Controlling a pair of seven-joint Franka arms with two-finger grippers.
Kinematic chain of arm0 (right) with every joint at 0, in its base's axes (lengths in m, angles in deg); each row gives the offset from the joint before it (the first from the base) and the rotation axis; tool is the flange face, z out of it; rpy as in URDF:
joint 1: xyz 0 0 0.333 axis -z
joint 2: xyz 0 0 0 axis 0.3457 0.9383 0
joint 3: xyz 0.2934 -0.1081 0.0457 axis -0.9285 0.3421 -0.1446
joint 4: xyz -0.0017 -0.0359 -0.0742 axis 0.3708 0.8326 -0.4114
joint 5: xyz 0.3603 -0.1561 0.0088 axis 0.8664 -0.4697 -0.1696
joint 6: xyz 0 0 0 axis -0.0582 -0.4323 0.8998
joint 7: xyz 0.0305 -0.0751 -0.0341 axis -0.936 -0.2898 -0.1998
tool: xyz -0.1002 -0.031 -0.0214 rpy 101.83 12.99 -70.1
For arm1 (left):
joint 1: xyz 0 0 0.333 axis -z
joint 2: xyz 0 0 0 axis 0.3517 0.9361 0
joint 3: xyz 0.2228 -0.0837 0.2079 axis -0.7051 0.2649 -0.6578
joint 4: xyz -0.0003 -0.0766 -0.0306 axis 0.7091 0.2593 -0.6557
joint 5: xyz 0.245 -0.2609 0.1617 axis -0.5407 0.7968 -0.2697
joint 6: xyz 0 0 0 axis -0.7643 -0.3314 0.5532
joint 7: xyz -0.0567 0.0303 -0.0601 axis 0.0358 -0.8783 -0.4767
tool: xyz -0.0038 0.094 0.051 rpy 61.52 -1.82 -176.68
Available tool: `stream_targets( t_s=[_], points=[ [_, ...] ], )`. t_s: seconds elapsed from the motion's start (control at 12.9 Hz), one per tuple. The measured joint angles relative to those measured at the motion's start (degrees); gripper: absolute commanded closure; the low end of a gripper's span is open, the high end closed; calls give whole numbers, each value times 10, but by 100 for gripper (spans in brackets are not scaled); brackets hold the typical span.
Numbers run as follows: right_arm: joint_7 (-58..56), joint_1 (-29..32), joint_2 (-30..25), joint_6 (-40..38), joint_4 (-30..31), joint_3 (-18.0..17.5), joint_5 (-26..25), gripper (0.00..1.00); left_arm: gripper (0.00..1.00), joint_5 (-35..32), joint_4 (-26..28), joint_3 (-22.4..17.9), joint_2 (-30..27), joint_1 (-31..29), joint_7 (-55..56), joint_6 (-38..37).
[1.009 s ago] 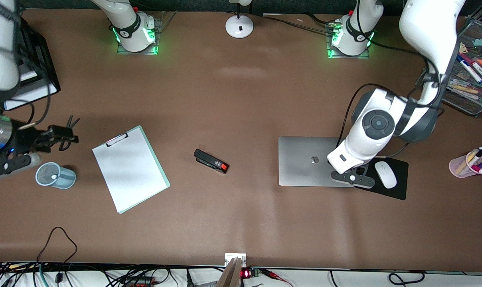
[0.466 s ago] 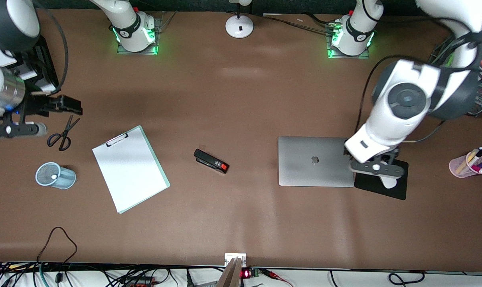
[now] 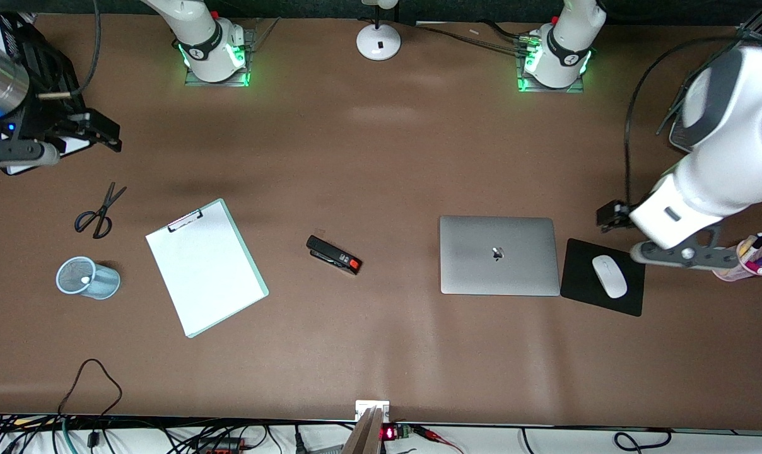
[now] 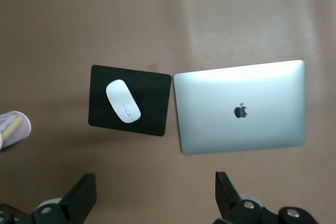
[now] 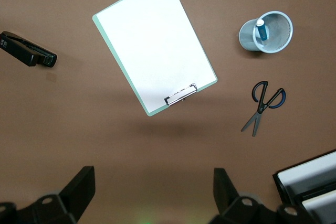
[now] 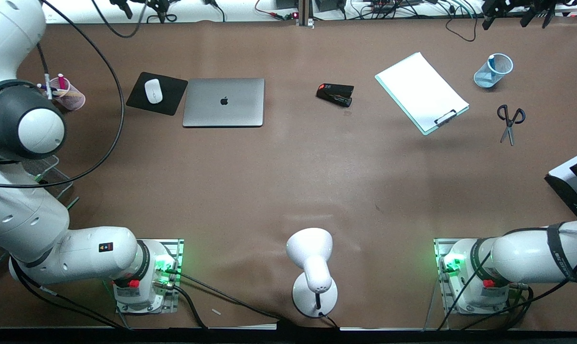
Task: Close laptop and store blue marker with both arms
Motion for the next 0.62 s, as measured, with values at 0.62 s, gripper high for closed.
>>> stream_targets(
  t_s=[0.62],
  points=[
    [1,0,-70,53,80,3,0,0,0,84,203,-173,-186,76,-65,65]
  ],
)
